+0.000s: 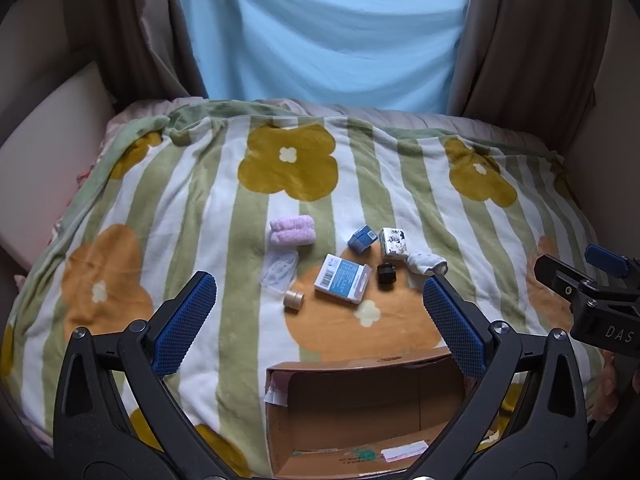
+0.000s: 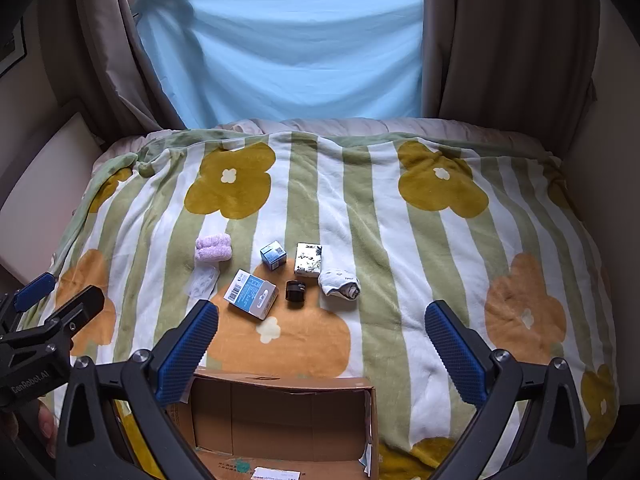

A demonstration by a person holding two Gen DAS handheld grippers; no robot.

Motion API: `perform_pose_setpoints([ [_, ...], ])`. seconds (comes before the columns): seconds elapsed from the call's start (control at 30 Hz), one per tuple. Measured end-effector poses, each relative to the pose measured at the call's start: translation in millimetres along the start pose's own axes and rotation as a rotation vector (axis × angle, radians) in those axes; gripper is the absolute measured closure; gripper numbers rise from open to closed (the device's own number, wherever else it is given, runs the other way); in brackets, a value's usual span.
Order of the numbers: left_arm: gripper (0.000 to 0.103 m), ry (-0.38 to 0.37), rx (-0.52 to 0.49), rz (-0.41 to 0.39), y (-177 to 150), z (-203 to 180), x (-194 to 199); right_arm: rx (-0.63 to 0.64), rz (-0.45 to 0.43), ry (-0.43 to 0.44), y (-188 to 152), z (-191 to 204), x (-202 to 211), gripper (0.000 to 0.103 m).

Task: Organize objects

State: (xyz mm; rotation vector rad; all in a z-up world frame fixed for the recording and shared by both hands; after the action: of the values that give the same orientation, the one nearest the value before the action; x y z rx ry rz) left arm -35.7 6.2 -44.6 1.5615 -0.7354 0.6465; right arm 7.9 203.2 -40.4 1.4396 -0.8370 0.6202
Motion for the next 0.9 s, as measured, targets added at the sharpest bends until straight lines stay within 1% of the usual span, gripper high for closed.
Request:
perform_pose_setpoints([
  [0.5, 0.0, -0.008, 0.006, 0.0, -1.9, 1.2, 1.5, -0.001, -0.001, -0.001, 0.8, -0.4, 0.3, 0.001],
  [0.77, 0.0, -0.012, 0.012, 0.003, -11.5, 3.3, 4.2, -0.004, -0.001, 0.0, 0.8, 0.5, 0.3, 0.001],
  [0.9, 0.0, -0.014, 0.011, 0.004, -13.0, 2.9, 4.7, 0.022, -0.011, -0.028, 2.5, 1.3, 2.7, 0.001],
])
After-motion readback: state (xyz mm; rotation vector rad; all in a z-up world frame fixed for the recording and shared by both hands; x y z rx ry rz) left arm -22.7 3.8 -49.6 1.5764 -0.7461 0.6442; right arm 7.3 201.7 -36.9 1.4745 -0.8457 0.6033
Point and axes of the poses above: each gripper's, at about its wrist camera, not at the fingertips, and x roughly against the way its jaws point, z to its left, y to its top, the point moved 6 cm from there along -x, roughly the way its jaws point, and after that the axes turned 3 degrees about x, right-handed, at the moved point
